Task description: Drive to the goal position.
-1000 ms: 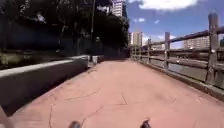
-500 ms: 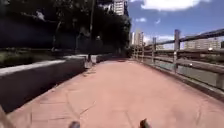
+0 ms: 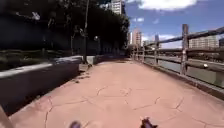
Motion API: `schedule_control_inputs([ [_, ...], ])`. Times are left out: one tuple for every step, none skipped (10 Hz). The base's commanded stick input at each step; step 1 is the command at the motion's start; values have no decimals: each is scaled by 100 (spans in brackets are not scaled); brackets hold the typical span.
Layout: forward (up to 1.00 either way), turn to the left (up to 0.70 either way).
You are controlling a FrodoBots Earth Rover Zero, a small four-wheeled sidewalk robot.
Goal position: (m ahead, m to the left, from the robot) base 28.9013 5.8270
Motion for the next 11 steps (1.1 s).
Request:
schedule_control_inputs([
  [100,0],
  [100,0],
  [100,0],
  [100,0],
  [100,0],
  [100,0],
  [100,0],
  [100,0],
  [100,0],
  [100,0],
  [100,0],
])
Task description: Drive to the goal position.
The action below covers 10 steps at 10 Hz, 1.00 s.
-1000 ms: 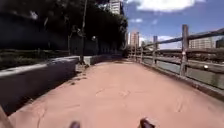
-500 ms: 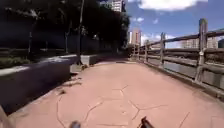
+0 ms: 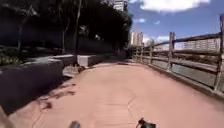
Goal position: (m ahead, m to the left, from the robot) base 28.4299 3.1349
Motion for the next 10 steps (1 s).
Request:
schedule_control_inputs([
  [100,-20],
  [100,-40],
  [100,0],
  [100,0],
  [100,0],
  [100,0],
  [100,0],
  [100,0],
  [100,0],
  [100,0],
])
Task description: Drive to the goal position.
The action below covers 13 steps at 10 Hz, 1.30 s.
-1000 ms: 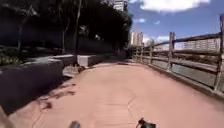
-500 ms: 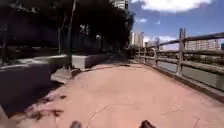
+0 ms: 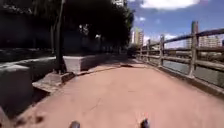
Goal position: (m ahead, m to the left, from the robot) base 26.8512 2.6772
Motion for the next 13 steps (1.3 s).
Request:
schedule_control_inputs([
  [100,0],
  [100,-5],
  [100,-38],
  [100,-40],
  [100,-40],
  [100,-40],
  [100,-40],
  [100,0],
  [100,0],
  [100,0],
  [100,0],
  [100,0],
  [99,0],
])
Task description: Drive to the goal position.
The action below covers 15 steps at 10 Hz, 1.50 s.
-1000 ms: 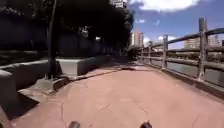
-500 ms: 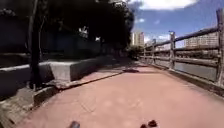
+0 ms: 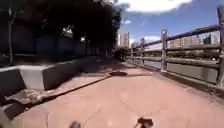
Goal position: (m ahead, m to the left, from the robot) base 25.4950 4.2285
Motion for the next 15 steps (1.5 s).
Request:
schedule_control_inputs([
  [86,0],
  [85,0],
  [85,0],
  [85,0],
  [85,0],
  [85,0],
  [85,0],
  [85,0],
  [85,0],
  [85,0],
  [85,0],
  [85,0],
  [85,0],
  [85,0],
  [85,0],
])
